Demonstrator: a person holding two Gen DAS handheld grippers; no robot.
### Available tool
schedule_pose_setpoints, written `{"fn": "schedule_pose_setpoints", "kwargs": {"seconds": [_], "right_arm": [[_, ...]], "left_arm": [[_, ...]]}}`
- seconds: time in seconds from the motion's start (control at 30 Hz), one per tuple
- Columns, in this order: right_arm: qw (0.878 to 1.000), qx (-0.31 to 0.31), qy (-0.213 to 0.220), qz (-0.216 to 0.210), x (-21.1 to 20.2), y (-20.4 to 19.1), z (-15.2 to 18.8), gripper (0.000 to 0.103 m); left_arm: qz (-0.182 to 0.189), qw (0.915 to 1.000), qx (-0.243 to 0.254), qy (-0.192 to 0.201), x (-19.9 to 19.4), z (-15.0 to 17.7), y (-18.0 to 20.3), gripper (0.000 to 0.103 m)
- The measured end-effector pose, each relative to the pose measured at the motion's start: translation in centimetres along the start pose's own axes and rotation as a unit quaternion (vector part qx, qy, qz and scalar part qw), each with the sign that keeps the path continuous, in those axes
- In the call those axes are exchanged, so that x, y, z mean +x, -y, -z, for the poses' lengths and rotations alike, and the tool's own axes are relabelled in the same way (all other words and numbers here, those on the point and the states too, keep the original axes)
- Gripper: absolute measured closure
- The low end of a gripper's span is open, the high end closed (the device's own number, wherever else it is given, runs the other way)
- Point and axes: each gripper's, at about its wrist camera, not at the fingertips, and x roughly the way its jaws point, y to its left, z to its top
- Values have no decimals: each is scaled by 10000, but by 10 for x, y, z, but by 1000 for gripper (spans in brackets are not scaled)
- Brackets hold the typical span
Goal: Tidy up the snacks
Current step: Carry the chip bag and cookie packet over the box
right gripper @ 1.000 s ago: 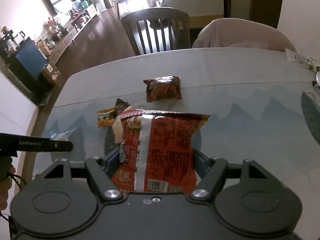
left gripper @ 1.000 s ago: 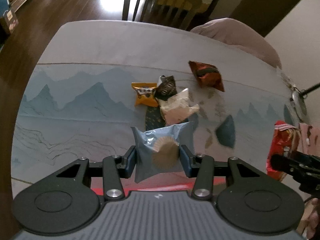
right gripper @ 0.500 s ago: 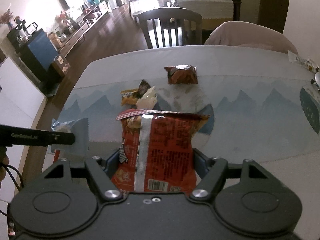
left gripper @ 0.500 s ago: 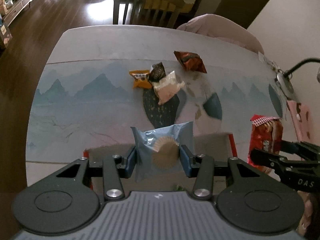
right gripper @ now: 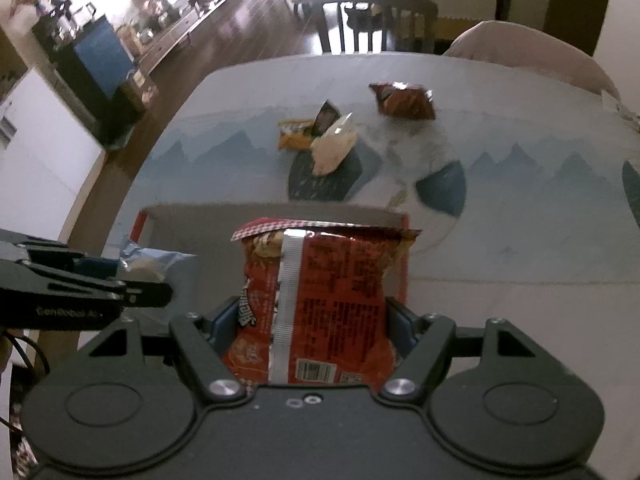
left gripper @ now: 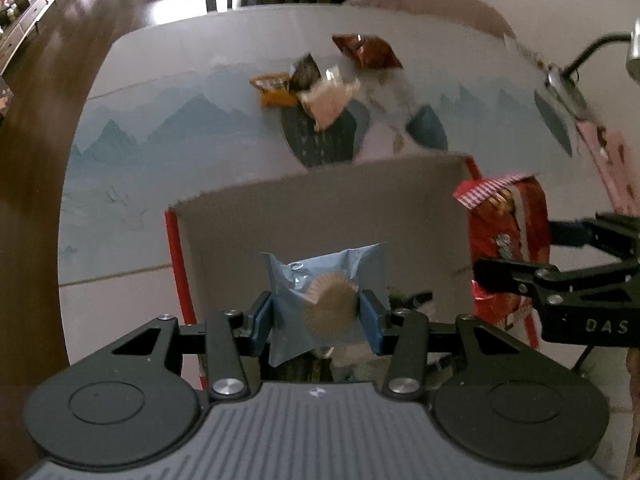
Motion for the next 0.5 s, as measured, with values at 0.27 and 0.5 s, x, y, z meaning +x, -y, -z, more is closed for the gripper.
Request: {"fn": "schedule_pose_setpoints", "kwargs": {"seconds": [0.27,0.5], "right_arm": [[9987,-325,-399,-46,27,-19,21,29],[9959,-566,-709,-18,49,-29,42,29]], "left_arm": [[-93,9988,305,-377,22,24,9,58],[-221,9970,300,-676,42,38,5,58]]}}
